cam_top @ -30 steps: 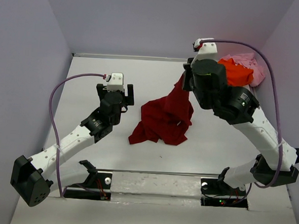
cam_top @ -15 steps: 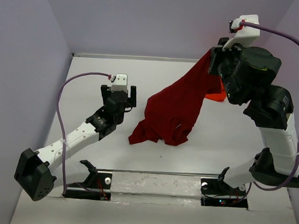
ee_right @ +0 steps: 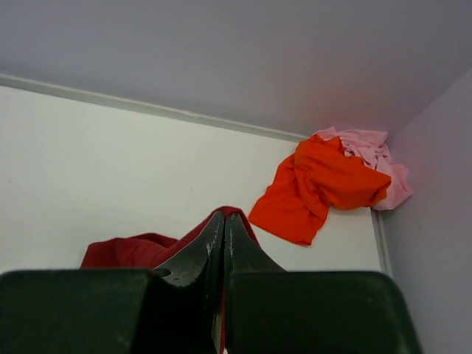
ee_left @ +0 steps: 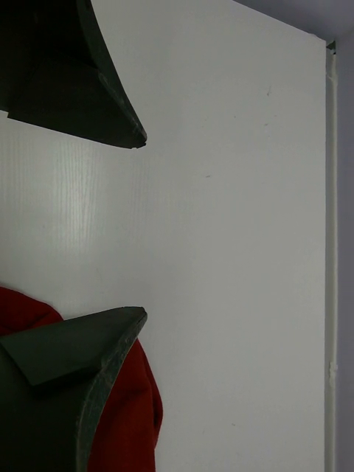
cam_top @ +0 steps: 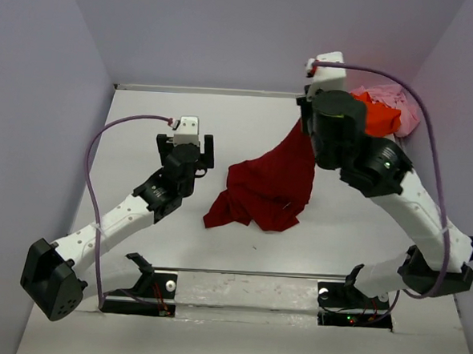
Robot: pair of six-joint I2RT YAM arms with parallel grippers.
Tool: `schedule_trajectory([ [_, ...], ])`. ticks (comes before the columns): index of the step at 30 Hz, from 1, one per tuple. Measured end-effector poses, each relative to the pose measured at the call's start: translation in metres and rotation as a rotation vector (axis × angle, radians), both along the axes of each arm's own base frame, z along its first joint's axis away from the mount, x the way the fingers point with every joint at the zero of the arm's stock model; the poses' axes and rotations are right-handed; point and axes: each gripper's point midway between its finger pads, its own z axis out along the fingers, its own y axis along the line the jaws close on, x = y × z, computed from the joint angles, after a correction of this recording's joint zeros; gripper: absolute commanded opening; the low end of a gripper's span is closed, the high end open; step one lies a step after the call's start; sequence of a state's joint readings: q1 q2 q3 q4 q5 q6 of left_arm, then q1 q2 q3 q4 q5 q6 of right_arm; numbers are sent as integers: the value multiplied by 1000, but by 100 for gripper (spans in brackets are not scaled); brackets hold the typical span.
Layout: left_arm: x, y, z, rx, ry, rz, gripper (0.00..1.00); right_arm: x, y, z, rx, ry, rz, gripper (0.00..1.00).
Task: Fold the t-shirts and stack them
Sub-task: Flatten out the tshirt
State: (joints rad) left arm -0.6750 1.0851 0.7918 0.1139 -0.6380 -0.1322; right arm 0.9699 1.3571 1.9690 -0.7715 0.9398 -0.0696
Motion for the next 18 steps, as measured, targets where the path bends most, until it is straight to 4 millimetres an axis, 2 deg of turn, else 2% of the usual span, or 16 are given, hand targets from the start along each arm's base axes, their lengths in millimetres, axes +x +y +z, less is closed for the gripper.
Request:
schedule_trajectory([
  [3,-3,8,12,-13,-33,28,99,29,41,-37,-45,68,38,0],
  [4,-4,10,16,-16,-42,35,99,43,64,-57,-63,103,66,0],
  [8,-21,40,60,-81,-173,123,99,86,133,-133,-136,234,139,0],
  [11,-38,68,87,-135,-274,206,99,116,183,-172,-153,287,195,0],
  [12,-43,76,93,-148,-299,230,99,126,201,-182,-152,300,215,0],
  [14,-50,87,102,-161,-331,270,99,148,240,-186,-98,274,269,0],
  [16,-53,94,107,-173,-351,295,99,157,263,-192,-66,263,315,0],
  [18,-53,96,108,-173,-356,308,99,156,274,-197,-48,274,365,0],
])
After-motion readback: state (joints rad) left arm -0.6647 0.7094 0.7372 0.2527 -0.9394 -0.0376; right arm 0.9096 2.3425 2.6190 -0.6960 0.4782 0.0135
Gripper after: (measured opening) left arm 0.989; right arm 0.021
